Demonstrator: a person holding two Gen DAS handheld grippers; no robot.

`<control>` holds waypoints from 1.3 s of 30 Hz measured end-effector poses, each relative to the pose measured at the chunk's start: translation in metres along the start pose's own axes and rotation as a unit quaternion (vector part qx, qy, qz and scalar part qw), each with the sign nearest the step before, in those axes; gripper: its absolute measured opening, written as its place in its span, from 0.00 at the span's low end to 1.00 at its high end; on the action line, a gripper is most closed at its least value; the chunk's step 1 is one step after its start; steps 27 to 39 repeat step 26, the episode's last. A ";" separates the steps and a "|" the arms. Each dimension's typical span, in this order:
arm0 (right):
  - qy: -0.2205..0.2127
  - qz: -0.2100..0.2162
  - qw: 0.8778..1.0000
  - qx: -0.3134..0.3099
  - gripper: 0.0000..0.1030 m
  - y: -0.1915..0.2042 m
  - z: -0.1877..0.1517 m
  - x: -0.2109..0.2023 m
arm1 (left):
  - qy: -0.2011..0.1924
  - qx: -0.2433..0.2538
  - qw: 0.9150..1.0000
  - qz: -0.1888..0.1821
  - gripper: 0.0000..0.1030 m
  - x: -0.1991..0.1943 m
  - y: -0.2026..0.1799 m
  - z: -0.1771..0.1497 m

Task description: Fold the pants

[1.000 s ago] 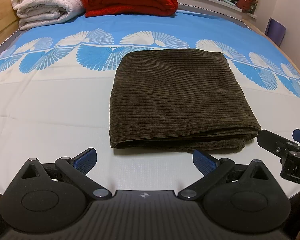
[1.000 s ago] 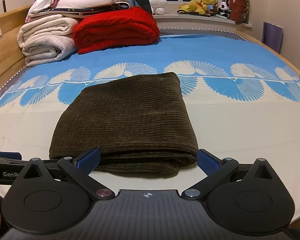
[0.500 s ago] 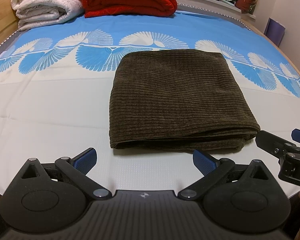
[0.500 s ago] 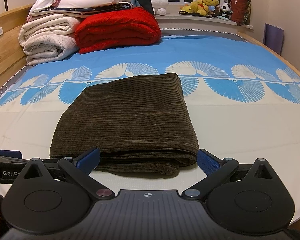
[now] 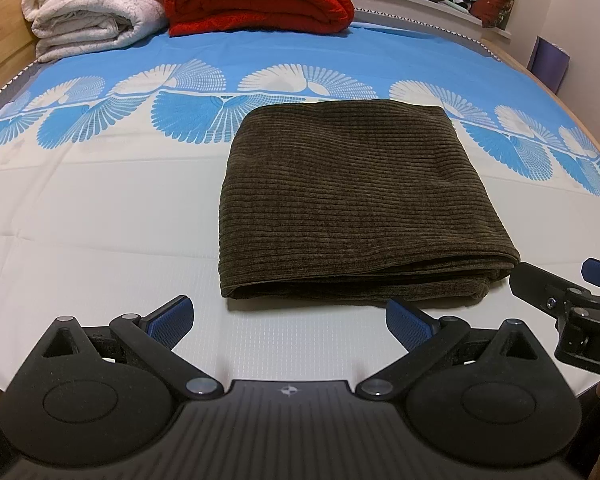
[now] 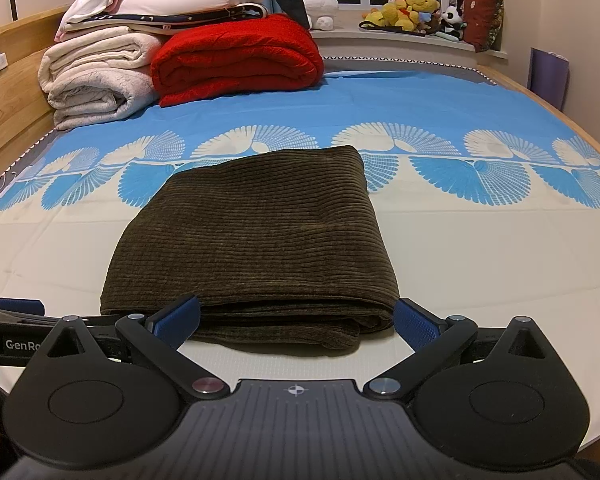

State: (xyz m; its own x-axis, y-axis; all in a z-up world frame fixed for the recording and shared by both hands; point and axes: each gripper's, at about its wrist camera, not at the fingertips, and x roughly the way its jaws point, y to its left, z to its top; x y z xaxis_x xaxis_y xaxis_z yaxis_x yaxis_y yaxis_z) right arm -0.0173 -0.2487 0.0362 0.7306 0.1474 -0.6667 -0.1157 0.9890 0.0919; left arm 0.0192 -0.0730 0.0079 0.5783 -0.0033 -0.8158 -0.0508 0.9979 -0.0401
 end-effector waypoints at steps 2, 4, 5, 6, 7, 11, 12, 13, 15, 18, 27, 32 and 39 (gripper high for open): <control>0.000 0.000 1.000 0.000 0.99 0.000 0.000 0.000 | 0.000 0.001 1.000 0.000 0.99 0.000 0.000 0.000; 0.000 0.000 1.000 0.000 0.99 0.000 0.000 0.000 | 0.000 0.001 1.000 0.000 0.99 0.000 0.000 0.000; 0.000 0.000 1.000 0.000 0.99 0.000 0.000 0.000 | 0.000 0.001 1.000 0.000 0.99 0.000 0.000 0.000; 0.000 0.000 1.000 0.000 0.99 0.000 0.000 0.000 | 0.000 0.000 1.000 -0.001 0.99 0.000 0.000 0.000; 0.000 0.000 1.000 0.000 0.99 0.000 0.000 0.000 | 0.000 0.000 1.000 -0.001 0.99 0.000 0.000 0.000; 0.000 0.000 1.000 0.000 0.99 0.001 0.000 0.000 | 0.000 0.001 1.000 -0.001 0.99 0.000 0.000 0.000; 0.000 0.000 1.000 0.000 0.99 0.001 0.000 0.000 | 0.000 0.001 1.000 0.000 0.99 0.000 0.000 0.000; 0.000 0.000 1.000 0.000 0.99 0.001 0.000 0.000 | 0.000 0.001 1.000 -0.001 0.99 0.000 0.000 0.000; 0.000 0.000 1.000 0.000 0.99 0.001 0.000 0.000 | -0.001 0.003 1.000 -0.002 0.99 -0.001 0.000 0.000; 0.000 0.000 1.000 0.000 0.99 0.001 0.000 0.000 | -0.002 0.004 1.000 -0.003 0.99 -0.002 -0.001 0.001; 0.000 0.000 1.000 0.000 0.99 0.001 0.000 0.000 | -0.008 0.010 1.000 -0.008 0.99 -0.004 0.000 -0.001; 0.000 0.000 1.000 0.000 0.99 0.001 0.000 0.000 | -0.008 0.010 1.000 -0.008 0.99 -0.004 0.000 -0.001; 0.000 0.000 1.000 0.000 0.99 0.001 0.000 0.000 | -0.008 0.010 1.000 -0.008 0.99 -0.004 0.000 -0.001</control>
